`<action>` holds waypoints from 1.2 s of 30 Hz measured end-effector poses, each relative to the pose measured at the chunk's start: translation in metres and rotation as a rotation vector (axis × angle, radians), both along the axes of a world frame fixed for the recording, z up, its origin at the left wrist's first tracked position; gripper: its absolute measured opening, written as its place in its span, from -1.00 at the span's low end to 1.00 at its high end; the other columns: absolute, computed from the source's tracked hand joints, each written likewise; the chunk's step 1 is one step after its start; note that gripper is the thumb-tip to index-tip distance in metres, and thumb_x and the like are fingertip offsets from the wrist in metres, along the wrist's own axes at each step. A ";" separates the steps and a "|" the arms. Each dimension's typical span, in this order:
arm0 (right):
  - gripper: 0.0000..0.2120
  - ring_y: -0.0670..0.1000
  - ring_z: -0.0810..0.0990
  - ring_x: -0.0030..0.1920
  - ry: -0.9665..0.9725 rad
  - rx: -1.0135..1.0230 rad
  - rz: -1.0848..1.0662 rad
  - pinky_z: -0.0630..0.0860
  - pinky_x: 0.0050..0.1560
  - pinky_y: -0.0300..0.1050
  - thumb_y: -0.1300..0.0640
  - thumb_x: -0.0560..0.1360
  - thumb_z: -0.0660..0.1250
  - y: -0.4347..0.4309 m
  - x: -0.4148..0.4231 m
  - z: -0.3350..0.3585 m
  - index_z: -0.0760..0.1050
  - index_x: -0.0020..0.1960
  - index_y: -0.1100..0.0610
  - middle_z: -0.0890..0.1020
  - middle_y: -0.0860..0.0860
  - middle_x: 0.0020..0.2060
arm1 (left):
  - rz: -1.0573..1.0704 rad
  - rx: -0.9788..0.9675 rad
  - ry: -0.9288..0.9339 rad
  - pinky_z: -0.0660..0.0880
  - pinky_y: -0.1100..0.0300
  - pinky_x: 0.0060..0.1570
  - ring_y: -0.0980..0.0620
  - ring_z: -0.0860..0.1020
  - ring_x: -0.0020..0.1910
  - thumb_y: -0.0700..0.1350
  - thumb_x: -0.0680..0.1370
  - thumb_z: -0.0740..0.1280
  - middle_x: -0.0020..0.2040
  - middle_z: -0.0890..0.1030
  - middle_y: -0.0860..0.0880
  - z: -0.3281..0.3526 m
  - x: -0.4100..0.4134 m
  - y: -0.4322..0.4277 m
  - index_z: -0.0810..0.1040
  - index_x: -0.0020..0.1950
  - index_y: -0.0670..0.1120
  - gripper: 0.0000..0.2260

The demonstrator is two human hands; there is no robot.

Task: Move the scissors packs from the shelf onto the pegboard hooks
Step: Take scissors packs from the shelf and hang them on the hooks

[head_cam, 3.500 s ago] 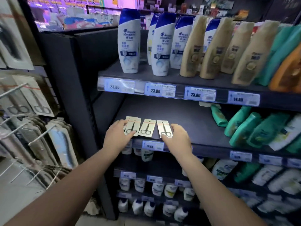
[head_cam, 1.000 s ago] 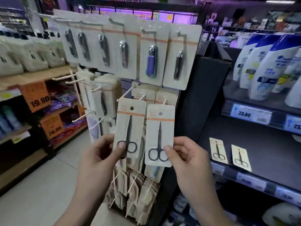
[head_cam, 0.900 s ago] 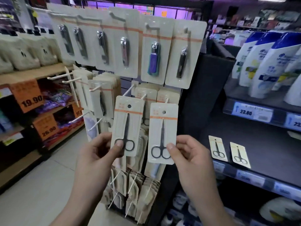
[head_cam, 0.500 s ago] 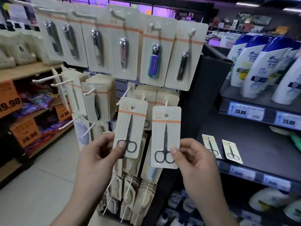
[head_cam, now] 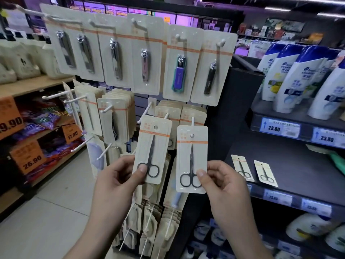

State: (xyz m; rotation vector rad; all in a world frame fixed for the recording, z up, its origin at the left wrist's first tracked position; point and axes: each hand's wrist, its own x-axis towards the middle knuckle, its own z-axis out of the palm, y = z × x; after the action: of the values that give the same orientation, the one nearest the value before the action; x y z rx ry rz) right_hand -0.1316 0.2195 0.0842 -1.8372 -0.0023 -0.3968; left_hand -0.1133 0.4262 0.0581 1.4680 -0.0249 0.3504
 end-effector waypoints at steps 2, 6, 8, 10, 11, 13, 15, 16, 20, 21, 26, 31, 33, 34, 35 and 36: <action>-0.91 -0.12 0.69 -0.14 0.006 -0.011 -0.009 0.60 -0.13 -0.37 0.16 0.54 0.42 -0.001 0.003 0.000 0.64 -0.09 -0.02 0.74 -0.09 -0.18 | 0.000 0.000 0.004 0.61 0.08 -0.07 -0.01 0.70 -0.17 -0.26 0.55 0.41 -0.14 0.77 -0.12 0.000 0.002 -0.001 0.71 0.02 -0.08 -0.87; -0.91 -0.11 0.69 -0.13 0.011 -0.019 -0.028 0.60 -0.12 -0.32 0.14 0.55 0.41 -0.001 0.011 0.000 0.64 -0.08 -0.03 0.73 -0.08 -0.19 | 0.002 -0.003 0.008 0.63 -0.18 0.07 -0.20 0.72 -0.09 -0.24 0.55 0.42 -0.12 0.77 -0.14 0.002 0.007 -0.004 0.72 0.02 -0.04 -0.86; -0.92 -0.09 0.69 -0.13 0.006 -0.016 -0.033 0.60 -0.12 -0.28 0.14 0.55 0.41 -0.001 0.015 0.000 0.63 -0.08 -0.02 0.73 -0.05 -0.19 | 0.000 0.004 -0.002 0.60 -0.27 0.12 -0.29 0.70 -0.03 -0.24 0.56 0.42 -0.11 0.77 -0.15 0.003 0.010 -0.005 0.72 0.03 -0.04 -0.86; -0.92 -0.08 0.69 -0.12 0.004 -0.017 -0.036 0.61 -0.11 -0.27 0.14 0.55 0.40 -0.001 0.017 0.000 0.63 -0.07 -0.02 0.73 -0.03 -0.19 | -0.010 0.020 -0.017 0.59 -0.28 0.13 -0.29 0.70 -0.02 -0.24 0.56 0.42 -0.11 0.77 -0.15 0.005 0.010 -0.007 0.71 0.03 -0.05 -0.86; -0.92 -0.08 0.69 -0.12 0.003 -0.017 -0.034 0.61 -0.10 -0.26 0.14 0.55 0.40 -0.001 0.018 0.000 0.63 -0.07 -0.02 0.73 -0.03 -0.19 | -0.016 0.027 -0.022 0.59 -0.27 0.13 -0.27 0.70 -0.01 -0.24 0.56 0.41 -0.10 0.77 -0.14 0.006 0.010 -0.008 0.71 0.03 -0.05 -0.87; -0.92 -0.08 0.69 -0.12 0.004 -0.019 -0.034 0.61 -0.10 -0.28 0.14 0.55 0.40 -0.001 0.019 -0.001 0.63 -0.07 -0.02 0.73 -0.03 -0.19 | -0.023 0.033 -0.024 0.60 -0.24 0.14 -0.24 0.70 -0.01 -0.23 0.56 0.41 -0.10 0.78 -0.12 0.006 0.008 -0.010 0.71 0.03 -0.04 -0.87; -0.92 -0.08 0.69 -0.13 -0.001 -0.020 -0.035 0.60 -0.10 -0.33 0.14 0.55 0.41 -0.002 0.020 -0.001 0.63 -0.07 -0.03 0.73 -0.03 -0.20 | -0.028 0.028 -0.022 0.59 -0.25 0.14 -0.25 0.70 -0.01 -0.23 0.56 0.41 -0.10 0.78 -0.12 0.005 0.007 -0.010 0.71 0.02 -0.03 -0.86; -0.92 -0.09 0.68 -0.13 -0.006 -0.016 -0.034 0.59 -0.11 -0.35 0.14 0.55 0.41 -0.002 0.020 -0.002 0.63 -0.07 -0.03 0.73 -0.03 -0.20 | -0.027 0.025 -0.023 0.58 -0.28 0.14 -0.27 0.69 -0.01 -0.23 0.56 0.41 -0.11 0.77 -0.13 0.004 0.007 -0.010 0.72 0.02 -0.02 -0.86; -0.91 -0.11 0.69 -0.14 -0.014 -0.013 -0.022 0.57 -0.11 -0.39 0.16 0.55 0.40 -0.002 0.021 -0.002 0.63 -0.07 -0.02 0.73 -0.06 -0.20 | -0.024 0.017 -0.018 0.58 -0.28 0.14 -0.29 0.69 -0.01 -0.24 0.55 0.41 -0.10 0.78 -0.13 0.002 0.007 -0.007 0.72 0.01 0.02 -0.82; -0.91 -0.12 0.69 -0.14 -0.013 -0.011 -0.021 0.57 -0.11 -0.39 0.16 0.55 0.40 -0.002 0.022 -0.002 0.63 -0.07 -0.02 0.73 -0.07 -0.19 | -0.025 0.018 -0.018 0.58 -0.27 0.14 -0.29 0.69 0.00 -0.24 0.55 0.41 -0.10 0.77 -0.13 0.002 0.006 -0.006 0.72 0.01 0.01 -0.82; -0.91 -0.12 0.69 -0.13 -0.011 -0.006 -0.017 0.58 -0.11 -0.37 0.14 0.55 0.40 -0.002 0.024 -0.003 0.64 -0.06 -0.03 0.73 -0.08 -0.18 | -0.020 0.014 -0.015 0.59 -0.23 0.11 -0.27 0.70 -0.03 -0.26 0.55 0.41 -0.12 0.77 -0.14 -0.001 0.008 -0.003 0.71 0.01 -0.05 -0.86; -0.92 -0.12 0.69 -0.13 -0.014 -0.011 -0.028 0.60 -0.12 -0.32 0.14 0.55 0.40 -0.003 0.030 -0.005 0.64 -0.05 -0.02 0.73 -0.07 -0.19 | -0.033 0.019 -0.010 0.59 -0.23 0.09 -0.31 0.67 -0.02 -0.24 0.55 0.42 -0.12 0.76 -0.17 -0.004 0.011 -0.006 0.71 0.01 -0.06 -0.88; -0.93 -0.11 0.70 -0.13 -0.021 -0.023 -0.044 0.60 -0.13 -0.30 0.14 0.55 0.40 -0.003 0.034 -0.005 0.63 -0.04 -0.01 0.74 -0.06 -0.19 | -0.037 0.016 -0.007 0.58 -0.28 0.07 -0.35 0.65 -0.02 -0.23 0.56 0.42 -0.11 0.75 -0.22 -0.005 0.016 -0.008 0.70 0.02 -0.06 -0.89; -0.93 -0.11 0.70 -0.13 -0.027 -0.028 -0.055 0.60 -0.14 -0.31 0.14 0.55 0.41 -0.003 0.037 -0.005 0.63 -0.04 -0.02 0.74 -0.05 -0.19 | -0.038 0.011 -0.006 0.57 -0.29 0.08 -0.36 0.65 -0.02 -0.23 0.56 0.42 -0.11 0.74 -0.24 -0.006 0.020 -0.009 0.70 0.03 -0.07 -0.89; -0.93 -0.11 0.70 -0.14 -0.031 -0.028 -0.065 0.59 -0.15 -0.32 0.14 0.55 0.41 -0.003 0.041 -0.006 0.62 -0.05 -0.02 0.73 -0.05 -0.19 | -0.036 0.007 -0.003 0.58 -0.26 0.09 -0.35 0.65 -0.02 -0.24 0.56 0.42 -0.11 0.75 -0.24 -0.006 0.025 -0.011 0.70 0.04 -0.07 -0.89; -0.93 -0.11 0.70 -0.14 -0.034 -0.029 -0.076 0.59 -0.16 -0.32 0.14 0.56 0.41 -0.003 0.045 -0.006 0.62 -0.05 -0.02 0.73 -0.05 -0.20 | -0.033 0.008 0.000 0.60 -0.20 0.09 -0.31 0.67 -0.03 -0.25 0.56 0.41 -0.11 0.75 -0.22 -0.006 0.030 -0.012 0.69 0.04 -0.08 -0.88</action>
State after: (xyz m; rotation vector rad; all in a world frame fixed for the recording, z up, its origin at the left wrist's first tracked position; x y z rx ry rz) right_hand -0.0870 0.2165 0.0786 -1.8629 0.0387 -0.4828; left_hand -0.0836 0.4139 0.0526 1.4742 -0.0501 0.3236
